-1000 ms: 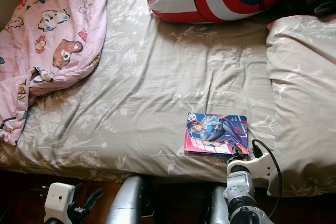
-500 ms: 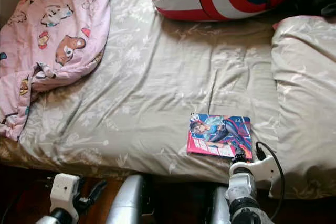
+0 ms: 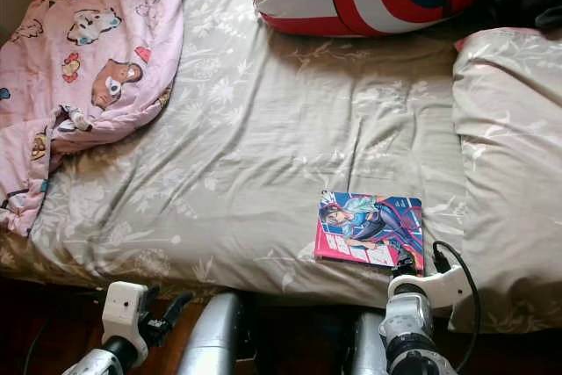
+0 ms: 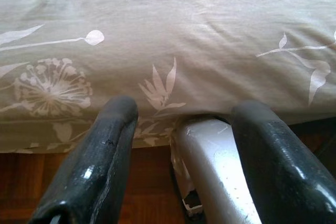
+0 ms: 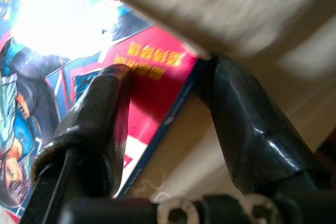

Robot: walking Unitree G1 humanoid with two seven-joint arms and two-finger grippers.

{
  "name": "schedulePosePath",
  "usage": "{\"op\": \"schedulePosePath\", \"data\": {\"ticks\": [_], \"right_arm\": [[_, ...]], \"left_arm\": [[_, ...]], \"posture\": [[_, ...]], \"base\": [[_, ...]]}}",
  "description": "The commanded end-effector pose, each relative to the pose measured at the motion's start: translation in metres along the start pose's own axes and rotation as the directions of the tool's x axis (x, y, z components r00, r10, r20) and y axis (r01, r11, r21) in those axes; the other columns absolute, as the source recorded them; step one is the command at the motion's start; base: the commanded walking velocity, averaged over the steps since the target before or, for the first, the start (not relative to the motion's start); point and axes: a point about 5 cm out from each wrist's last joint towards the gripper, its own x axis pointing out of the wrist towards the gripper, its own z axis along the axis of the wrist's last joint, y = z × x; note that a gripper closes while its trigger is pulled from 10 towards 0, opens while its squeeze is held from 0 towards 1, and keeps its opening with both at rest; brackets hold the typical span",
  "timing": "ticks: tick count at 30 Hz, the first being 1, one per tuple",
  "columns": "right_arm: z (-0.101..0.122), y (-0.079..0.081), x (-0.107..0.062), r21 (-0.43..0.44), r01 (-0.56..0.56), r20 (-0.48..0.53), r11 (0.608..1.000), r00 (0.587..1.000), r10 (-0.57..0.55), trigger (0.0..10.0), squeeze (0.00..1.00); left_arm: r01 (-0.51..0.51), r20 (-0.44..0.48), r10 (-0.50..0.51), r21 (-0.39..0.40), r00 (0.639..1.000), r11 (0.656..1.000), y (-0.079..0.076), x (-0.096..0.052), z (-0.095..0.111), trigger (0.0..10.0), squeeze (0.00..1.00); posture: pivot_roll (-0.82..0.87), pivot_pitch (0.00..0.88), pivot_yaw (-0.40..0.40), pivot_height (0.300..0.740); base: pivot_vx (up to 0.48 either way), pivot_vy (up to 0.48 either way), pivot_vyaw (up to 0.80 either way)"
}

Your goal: Clean up the room

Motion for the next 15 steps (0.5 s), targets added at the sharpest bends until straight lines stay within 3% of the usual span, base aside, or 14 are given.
{"op": "schedulePosePath", "data": {"ticks": [1, 5, 11, 15], "right_arm": [[-0.007, -0.02, -0.005, 0.011, 0.08, -0.024, 0.997, 0.997, -0.08, 10.0, 0.0], [-0.007, -0.015, -0.004, 0.001, 0.061, -0.028, 0.998, 0.998, -0.061, 10.0, 0.0], [-0.006, 0.001, -0.001, -0.124, -0.029, -0.05, 0.992, 0.998, 0.023, 10.0, 0.0], [-0.005, 0.006, 0.0, -0.145, -0.059, -0.053, 0.988, 0.997, 0.052, 10.0, 0.0]], "left_arm": [[-0.023, -0.052, 0.024, 0.015, 0.998, 1.0, 0.004, -0.006, -0.012, 10.0, 0.0], [-0.026, -0.041, 0.027, 0.017, 0.999, 1.0, 0.005, 0.002, -0.012, 10.0, 0.0], [-0.025, -0.026, 0.025, 0.014, 0.999, 1.0, 0.003, 0.013, -0.01, 10.0, 0.0], [-0.023, -0.023, 0.023, 0.018, 0.999, 1.0, 0.003, 0.017, -0.01, 10.0, 0.0]], "posture": [[0.17, 0.254, 0.116, 0.637], [0.16, 0.223, 0.108, 0.637], [0.15, 0.199, 0.097, 0.637], [0.15, 0.18, 0.092, 0.637]], "base": [[0.0, 0.0, 0.0], [0.0, 0.0, 0.0], [0.0, 0.0, 0.0], [0.0, 0.0, 0.0]]}}
